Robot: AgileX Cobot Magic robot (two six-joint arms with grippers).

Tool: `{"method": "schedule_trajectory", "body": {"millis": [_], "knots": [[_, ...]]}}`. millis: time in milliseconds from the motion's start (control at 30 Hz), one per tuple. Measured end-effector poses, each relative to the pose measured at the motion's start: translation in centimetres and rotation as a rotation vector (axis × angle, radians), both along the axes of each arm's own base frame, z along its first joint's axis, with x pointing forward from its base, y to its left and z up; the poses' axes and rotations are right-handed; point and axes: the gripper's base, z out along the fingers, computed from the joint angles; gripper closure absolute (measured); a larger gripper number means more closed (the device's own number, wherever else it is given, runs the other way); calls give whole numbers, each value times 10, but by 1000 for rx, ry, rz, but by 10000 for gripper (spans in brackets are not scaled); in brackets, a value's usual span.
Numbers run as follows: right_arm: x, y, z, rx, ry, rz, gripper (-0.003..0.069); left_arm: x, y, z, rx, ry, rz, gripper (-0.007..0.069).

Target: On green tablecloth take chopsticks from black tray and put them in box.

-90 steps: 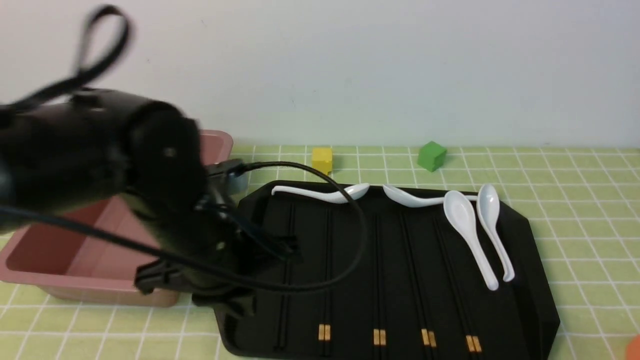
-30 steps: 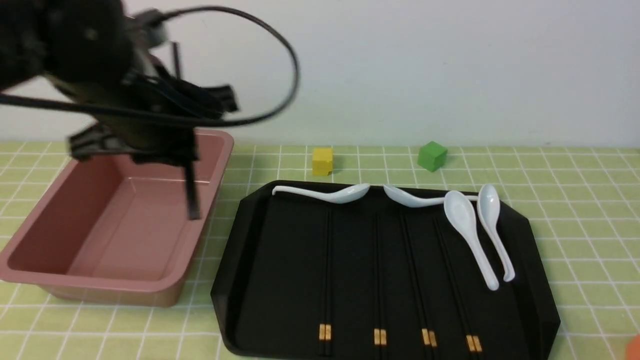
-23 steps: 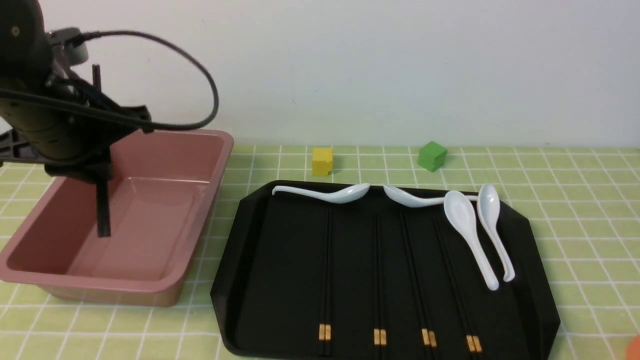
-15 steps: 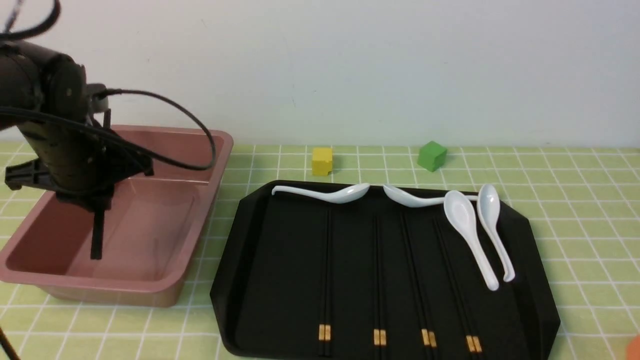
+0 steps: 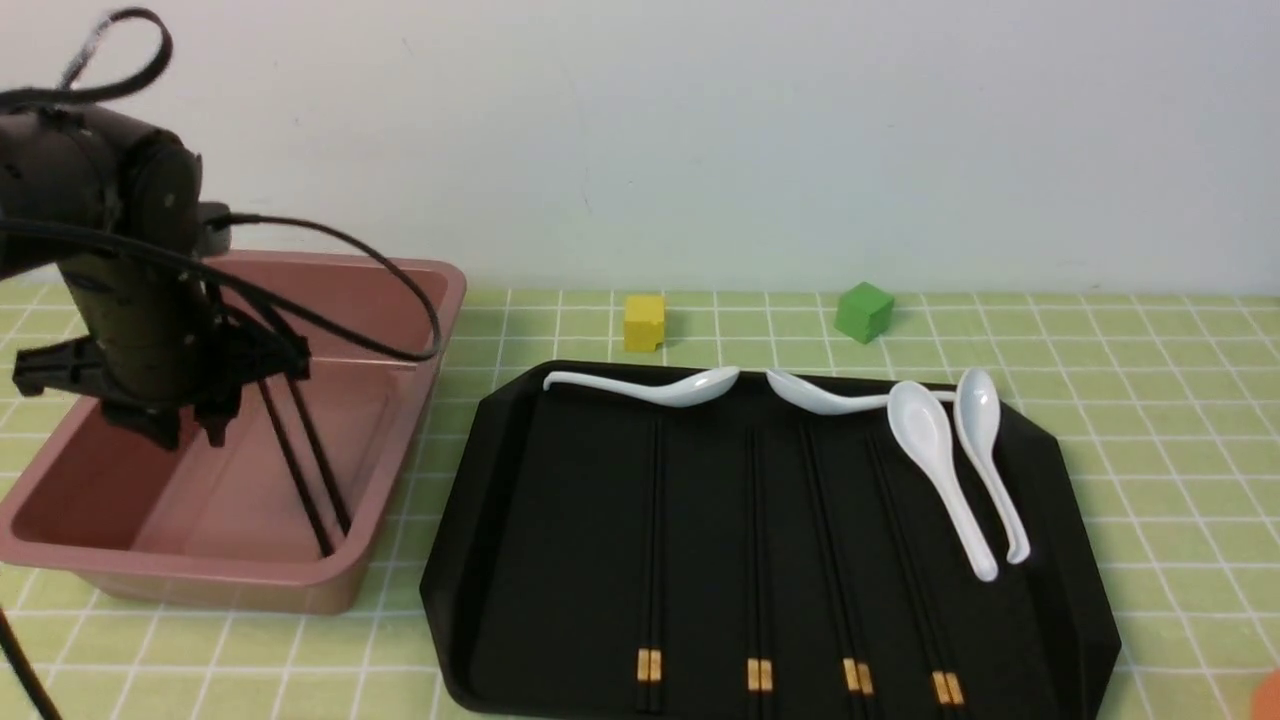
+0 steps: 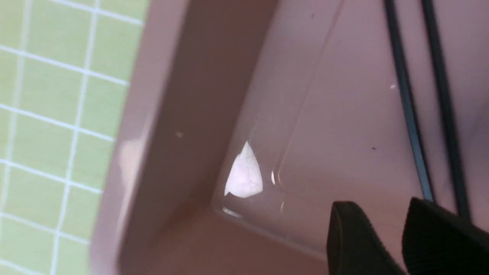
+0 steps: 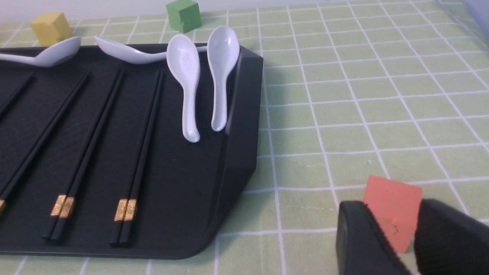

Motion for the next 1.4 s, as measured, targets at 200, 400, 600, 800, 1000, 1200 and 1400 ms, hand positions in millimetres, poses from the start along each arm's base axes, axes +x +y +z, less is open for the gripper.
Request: {"method": "schedule_trajectory", "body": {"millis": [200,400,600,800,1000,1200,1400], "knots": [[0,0,0,0,0,0,419,-47,5,69,-16,-98,5,575],[0,0,0,0,0,0,419,-136,2,111,-185,-312,-9,637],[0,0,0,0,0,0,419,-236,1,89,-361,-623,-70,637],[0,0,0,0,0,0,419,-308,6,41,-492,-1011,-93,637],[0,0,0,0,0,0,419,-326,9,14,-518,-1156,-94,637],[0,0,0,0,0,0,419,-328,10,8,-511,-1183,-98,637],[0,0,0,0,0,0,419,-328,10,7,-510,-1176,-97,637]]}}
